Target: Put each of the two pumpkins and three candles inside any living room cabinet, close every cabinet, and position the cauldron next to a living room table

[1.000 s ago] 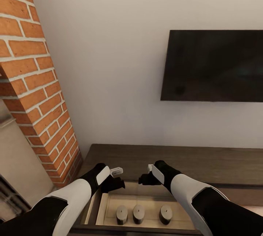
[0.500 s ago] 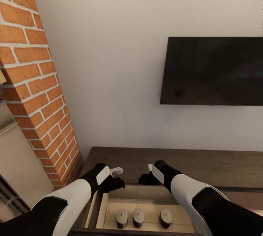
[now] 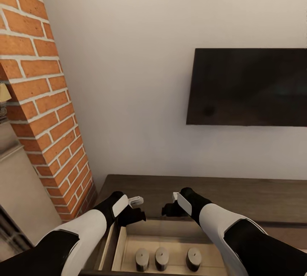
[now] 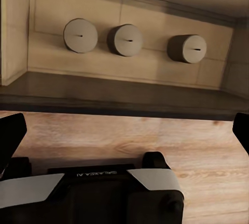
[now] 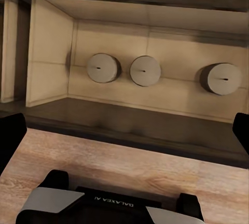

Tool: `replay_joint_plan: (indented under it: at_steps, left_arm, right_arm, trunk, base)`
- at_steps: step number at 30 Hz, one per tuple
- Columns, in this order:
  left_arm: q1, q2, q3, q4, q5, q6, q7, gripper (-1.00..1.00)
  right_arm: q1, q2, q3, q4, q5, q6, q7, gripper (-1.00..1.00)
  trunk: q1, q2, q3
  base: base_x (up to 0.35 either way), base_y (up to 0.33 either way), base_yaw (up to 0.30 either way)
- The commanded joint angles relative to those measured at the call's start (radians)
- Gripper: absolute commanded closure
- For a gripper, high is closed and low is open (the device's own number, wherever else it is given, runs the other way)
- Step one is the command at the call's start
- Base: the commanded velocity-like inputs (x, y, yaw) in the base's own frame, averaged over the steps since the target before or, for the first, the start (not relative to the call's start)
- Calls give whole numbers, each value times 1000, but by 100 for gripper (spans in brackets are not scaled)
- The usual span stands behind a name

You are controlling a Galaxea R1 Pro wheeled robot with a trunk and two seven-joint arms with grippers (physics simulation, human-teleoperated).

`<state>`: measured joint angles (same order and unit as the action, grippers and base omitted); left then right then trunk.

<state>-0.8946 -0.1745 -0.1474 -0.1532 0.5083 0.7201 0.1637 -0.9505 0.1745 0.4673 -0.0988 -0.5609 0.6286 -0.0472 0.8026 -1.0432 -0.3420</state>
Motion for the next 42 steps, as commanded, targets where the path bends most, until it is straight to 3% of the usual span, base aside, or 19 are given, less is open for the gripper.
replay_joint_plan:
  at_steps: [1, 16, 27, 42]
  left_arm:
    - [0, 0, -6, -1, 10, 0, 8, -100]
    - [8, 0, -8, 23, 8, -209, 4, -100]
    - [9, 0, -10, 24, 7, -227, 0, -100]
    - [11, 15, -9, 24, 6, -303, -1, -100]
  right_arm:
    - [-1, 0, 7, -1, -10, 4, -5, -100]
    - [-1, 0, 5, -1, -8, 3, -5, -100]
    - [-1, 0, 5, -1, -8, 3, -5, -100]
    - [-1, 0, 5, -1, -8, 2, -4, -100]
  trunk:
    - [0, -1, 0]
    - [0, -1, 24]
    - [0, -1, 42]
    - [0, -1, 66]
  base:
    - [0, 0, 0]
    - [0, 0, 0]
    - [-32, 0, 0]
    - [-294, 0, 0]
